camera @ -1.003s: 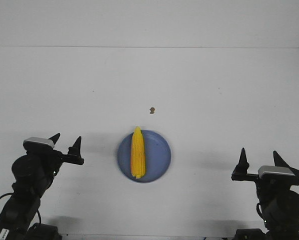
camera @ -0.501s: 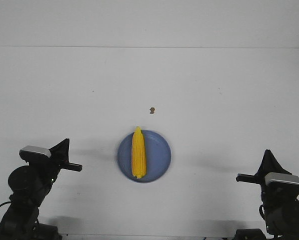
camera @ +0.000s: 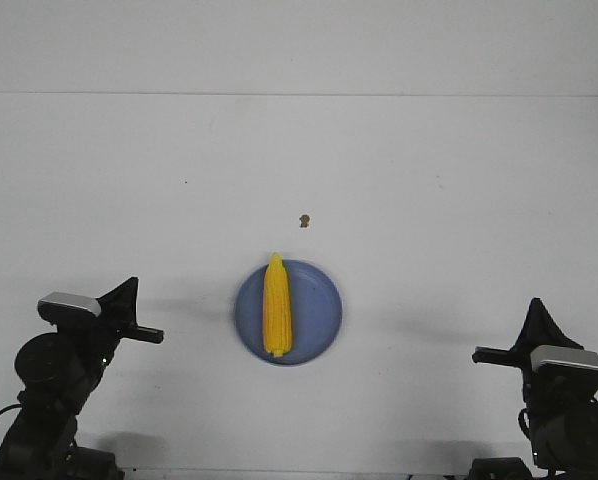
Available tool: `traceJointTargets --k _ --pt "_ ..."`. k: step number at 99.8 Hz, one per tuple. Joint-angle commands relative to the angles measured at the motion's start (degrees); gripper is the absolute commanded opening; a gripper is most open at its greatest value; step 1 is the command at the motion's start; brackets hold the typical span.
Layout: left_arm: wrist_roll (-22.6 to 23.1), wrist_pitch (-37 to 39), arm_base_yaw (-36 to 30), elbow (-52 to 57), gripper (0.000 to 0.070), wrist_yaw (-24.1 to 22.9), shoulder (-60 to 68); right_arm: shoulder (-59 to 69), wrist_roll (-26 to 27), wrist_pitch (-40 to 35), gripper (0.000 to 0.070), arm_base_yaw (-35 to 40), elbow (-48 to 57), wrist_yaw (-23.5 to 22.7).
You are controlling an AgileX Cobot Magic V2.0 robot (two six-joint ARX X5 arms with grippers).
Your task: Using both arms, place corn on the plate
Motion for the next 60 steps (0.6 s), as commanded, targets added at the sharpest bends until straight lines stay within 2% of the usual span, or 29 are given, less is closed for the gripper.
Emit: traceJointTargets --k 1,22,35,44,60 --pt "-0.13 0.59 -0.11 0.66 0.0012 -0.13 0.15 0.15 -0.2 0.68 0.0 0.02 0.26 0.04" --pt "-0.11 0.81 -0.11 0.55 0.0012 -0.15 0.15 0.15 -0.2 0.68 0.0 0.02 0.26 0.04" --pt "1.66 1.27 -0.04 -0.13 0.0012 -1.27 -1.79 0.15 -0.2 0.68 0.0 0.02 0.26 0.04" --pt "1.44 4.63 -0.04 -2.95 0.0012 -1.27 -4.0 0.15 -0.2 0.68 0.0 0.02 0.28 0.04" --pt "1.4 16.0 -0.04 -12.92 0.0012 -1.27 -9.35 0.15 -0.2 0.68 0.0 0.02 0.26 0.04"
